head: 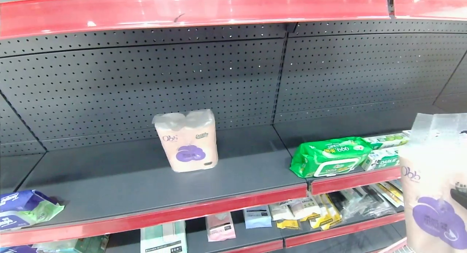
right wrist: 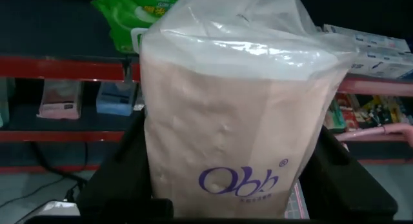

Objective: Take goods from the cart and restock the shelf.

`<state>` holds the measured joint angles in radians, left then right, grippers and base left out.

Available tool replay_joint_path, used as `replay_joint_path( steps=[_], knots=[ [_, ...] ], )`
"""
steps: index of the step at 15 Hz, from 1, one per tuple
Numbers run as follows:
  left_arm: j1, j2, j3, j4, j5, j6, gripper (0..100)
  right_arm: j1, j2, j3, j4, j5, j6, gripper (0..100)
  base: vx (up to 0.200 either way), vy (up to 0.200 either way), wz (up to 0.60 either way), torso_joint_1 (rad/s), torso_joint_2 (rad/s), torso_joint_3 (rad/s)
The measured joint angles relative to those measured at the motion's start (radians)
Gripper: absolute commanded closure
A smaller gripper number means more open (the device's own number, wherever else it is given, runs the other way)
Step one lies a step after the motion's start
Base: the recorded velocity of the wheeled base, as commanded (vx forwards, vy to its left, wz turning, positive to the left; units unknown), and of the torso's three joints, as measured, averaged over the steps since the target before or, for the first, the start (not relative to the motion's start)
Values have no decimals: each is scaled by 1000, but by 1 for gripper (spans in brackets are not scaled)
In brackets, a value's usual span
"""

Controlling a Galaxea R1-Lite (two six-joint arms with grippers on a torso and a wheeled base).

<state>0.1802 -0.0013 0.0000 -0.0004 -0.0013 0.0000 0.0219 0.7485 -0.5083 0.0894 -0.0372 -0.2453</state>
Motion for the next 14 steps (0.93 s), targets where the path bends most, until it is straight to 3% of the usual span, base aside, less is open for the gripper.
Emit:
replay_joint_path(
  steps=[5, 9, 12, 14],
  knots=[
    [-2, 0, -2, 0, -54, 21, 0, -29, -91, 41, -2, 4, 18, 100, 0, 0, 0, 0, 0, 0],
    [-27, 6, -28, -7, -55, 23, 0, -35, -141, 78, -13, 1, 32, 100, 0, 0, 0, 0, 0, 0],
    [-35, 135, -147, -43, -56, -25, 0, -37, -149, 73, -14, 3, 48, 100, 0, 0, 0, 0, 0, 0],
    [-31, 346, -220, -106, -55, -38, 0, -35, -152, 68, -16, 0, 53, 100, 0, 0, 0, 0, 0, 0]
  ],
)
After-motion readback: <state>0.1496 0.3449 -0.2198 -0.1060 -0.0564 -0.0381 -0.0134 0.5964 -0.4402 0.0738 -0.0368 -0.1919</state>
